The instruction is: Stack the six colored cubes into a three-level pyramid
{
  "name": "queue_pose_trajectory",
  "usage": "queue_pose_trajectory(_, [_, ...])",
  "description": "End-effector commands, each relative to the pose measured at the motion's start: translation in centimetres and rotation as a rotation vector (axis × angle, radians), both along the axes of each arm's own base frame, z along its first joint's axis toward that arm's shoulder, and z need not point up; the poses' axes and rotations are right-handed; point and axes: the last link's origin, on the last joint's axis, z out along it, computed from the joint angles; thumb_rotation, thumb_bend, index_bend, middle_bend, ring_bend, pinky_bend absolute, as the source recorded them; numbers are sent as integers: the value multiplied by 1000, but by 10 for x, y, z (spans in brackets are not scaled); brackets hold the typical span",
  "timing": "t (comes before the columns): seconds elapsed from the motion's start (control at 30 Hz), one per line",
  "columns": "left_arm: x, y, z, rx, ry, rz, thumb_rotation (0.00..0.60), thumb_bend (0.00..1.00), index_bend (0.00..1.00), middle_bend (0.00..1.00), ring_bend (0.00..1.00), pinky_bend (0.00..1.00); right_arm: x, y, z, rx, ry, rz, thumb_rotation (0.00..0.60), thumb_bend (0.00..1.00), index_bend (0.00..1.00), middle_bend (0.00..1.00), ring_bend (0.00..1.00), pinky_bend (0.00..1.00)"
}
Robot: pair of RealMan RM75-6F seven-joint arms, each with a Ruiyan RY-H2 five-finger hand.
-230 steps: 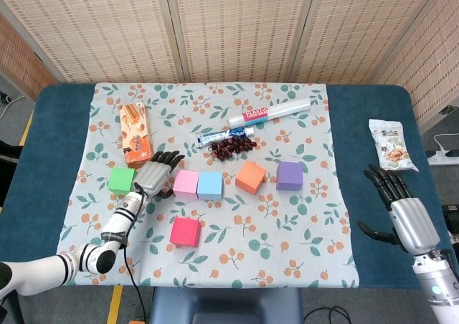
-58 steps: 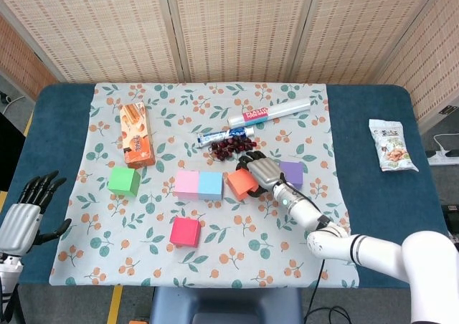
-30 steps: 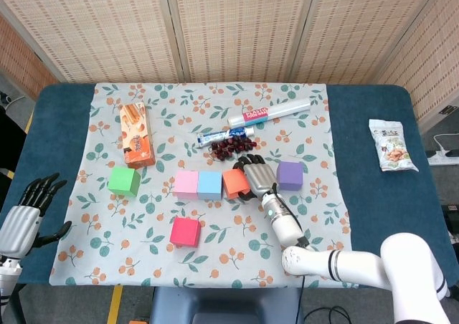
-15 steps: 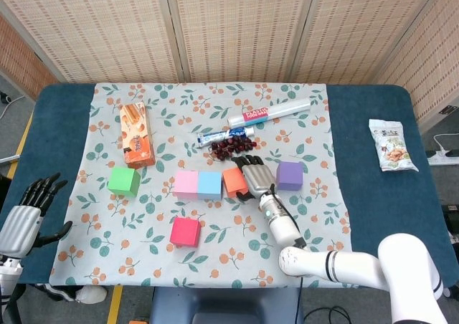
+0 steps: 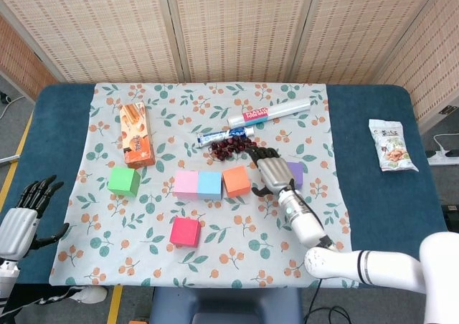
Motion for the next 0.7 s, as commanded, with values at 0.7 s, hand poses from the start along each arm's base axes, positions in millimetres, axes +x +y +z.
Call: queue_pose_trajectory(0.7, [3, -2, 2, 1, 2, 22, 600, 313, 87, 0, 0, 18, 1, -38, -52, 10, 45, 91, 600, 42, 0, 0, 0, 0])
